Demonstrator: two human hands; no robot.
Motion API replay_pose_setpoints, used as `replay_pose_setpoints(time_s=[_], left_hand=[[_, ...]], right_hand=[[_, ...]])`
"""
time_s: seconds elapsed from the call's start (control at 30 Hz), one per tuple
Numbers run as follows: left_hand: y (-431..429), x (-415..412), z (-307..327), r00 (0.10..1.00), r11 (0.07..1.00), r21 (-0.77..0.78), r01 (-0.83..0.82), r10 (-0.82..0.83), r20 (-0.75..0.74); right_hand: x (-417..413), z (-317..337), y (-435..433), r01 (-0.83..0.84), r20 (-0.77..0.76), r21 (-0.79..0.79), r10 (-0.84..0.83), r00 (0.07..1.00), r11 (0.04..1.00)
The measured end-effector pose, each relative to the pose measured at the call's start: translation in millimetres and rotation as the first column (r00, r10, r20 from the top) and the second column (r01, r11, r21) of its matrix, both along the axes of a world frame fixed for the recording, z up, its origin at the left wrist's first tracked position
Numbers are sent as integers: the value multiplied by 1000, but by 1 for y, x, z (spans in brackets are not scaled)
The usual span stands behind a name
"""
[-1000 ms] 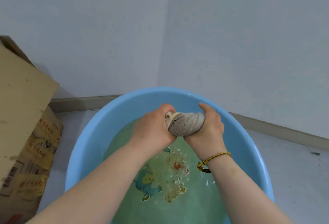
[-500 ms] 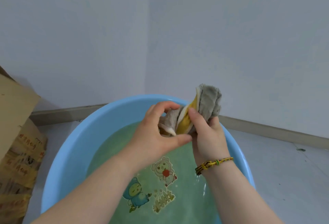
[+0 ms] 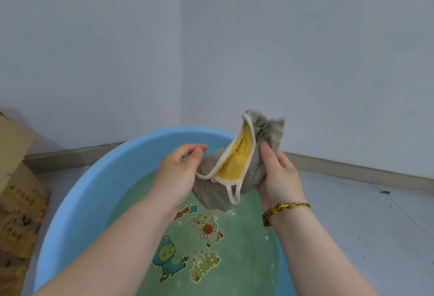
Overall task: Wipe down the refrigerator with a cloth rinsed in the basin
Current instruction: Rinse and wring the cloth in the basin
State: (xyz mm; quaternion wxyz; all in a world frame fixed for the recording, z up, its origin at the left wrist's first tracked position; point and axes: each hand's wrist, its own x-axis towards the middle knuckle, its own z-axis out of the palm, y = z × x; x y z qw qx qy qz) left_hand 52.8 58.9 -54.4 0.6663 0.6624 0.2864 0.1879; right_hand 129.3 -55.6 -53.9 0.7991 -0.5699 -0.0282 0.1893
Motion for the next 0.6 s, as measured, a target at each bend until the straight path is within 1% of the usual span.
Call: replay_pose_setpoints(time_s=[0.03,0.07,0.13,0.17,0.23,0.3,0.33,0.4,0.47,0.53,0.6], left_hand=[[-3,-1,3,1000,997,81,-8,7,18],[-7,0,8,999,991,134,25,-30,38],[-18,2,17,992,976,185,113,-121,36],[-22,6,19,993,976,184,112,-118,26],[-25,13,18,1000,989,148,8,-12,22],[-24,21,16,997,996,59,-73,72,21],[-22,23,16,996,997,-35,-73,74,44],[-16,24,17,991,966,-258,3,32,134],[-11,20,22,972,900,-420,118,-18,233],[-12,18,25,954,839,-500,216,-73,290],[-18,20,27,944,821,-502,271,-124,305]], right_hand=[[0,1,-1,31,81,-82,-24,996,996],[-1,1,-1,65,158,-146,-41,987,987],[-3,2,-1,102,283,-227,-35,958,969],[-5,2,-1,110,331,-256,-20,943,961],[-10,4,-1,108,394,-283,13,919,953],[-8,7,-4,104,434,-296,36,900,950],[-5,9,-7,112,448,-288,30,893,951],[7,14,-16,149,456,-228,-30,889,962],[19,20,-30,205,459,-184,-100,883,961],[25,25,-44,234,462,-183,-126,878,955],[29,27,-55,255,438,-211,-142,888,944]])
